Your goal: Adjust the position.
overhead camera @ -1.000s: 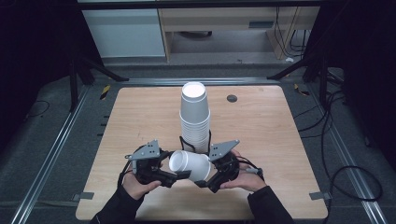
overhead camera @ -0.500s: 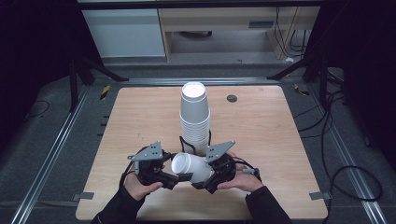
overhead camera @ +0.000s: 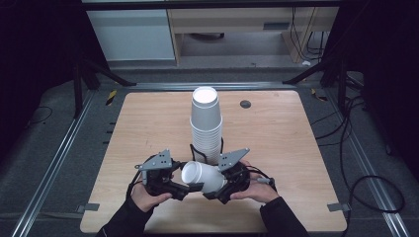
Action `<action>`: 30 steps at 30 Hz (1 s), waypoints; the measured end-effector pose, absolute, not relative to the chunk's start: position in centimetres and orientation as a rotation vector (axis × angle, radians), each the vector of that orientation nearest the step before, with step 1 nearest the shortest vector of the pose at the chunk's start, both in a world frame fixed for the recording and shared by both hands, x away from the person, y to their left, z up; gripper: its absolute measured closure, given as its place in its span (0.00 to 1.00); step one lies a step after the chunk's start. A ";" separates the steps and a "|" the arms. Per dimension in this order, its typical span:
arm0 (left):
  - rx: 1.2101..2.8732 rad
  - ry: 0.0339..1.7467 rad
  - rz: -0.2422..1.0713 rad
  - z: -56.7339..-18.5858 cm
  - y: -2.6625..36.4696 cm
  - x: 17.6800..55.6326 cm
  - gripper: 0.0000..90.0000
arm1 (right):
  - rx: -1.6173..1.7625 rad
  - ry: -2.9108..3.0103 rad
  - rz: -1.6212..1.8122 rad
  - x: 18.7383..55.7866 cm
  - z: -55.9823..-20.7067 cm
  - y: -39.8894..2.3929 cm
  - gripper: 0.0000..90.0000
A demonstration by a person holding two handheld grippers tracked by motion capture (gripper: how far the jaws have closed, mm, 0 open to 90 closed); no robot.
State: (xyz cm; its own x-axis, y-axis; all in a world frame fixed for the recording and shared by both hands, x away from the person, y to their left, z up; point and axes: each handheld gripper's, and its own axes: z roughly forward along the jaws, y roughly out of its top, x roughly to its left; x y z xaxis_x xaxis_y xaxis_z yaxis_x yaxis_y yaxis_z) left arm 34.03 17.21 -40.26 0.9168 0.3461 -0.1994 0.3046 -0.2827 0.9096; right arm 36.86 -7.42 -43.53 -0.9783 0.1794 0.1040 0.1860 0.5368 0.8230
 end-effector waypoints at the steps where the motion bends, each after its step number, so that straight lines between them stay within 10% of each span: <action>1: 1.887 0.478 0.048 -40.2 17.3 34.0 0.23 | -0.331 -2.755 -1.472 36.9 -43.4 -7.6 0.10; 30: 2.004 0.526 0.056 -41.2 18.2 34.4 0.15 | -0.231 -3.110 -1.170 37.3 -40.3 -8.5 0.10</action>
State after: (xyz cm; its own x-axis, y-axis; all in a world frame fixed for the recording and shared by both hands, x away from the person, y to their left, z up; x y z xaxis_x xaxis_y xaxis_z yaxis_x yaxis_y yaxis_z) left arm 34.38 18.20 -41.23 0.9036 0.3870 -0.1837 0.3394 -0.3852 0.8581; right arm 37.29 -8.49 -40.31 -0.9726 0.1943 -0.1277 0.0620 0.7460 0.6631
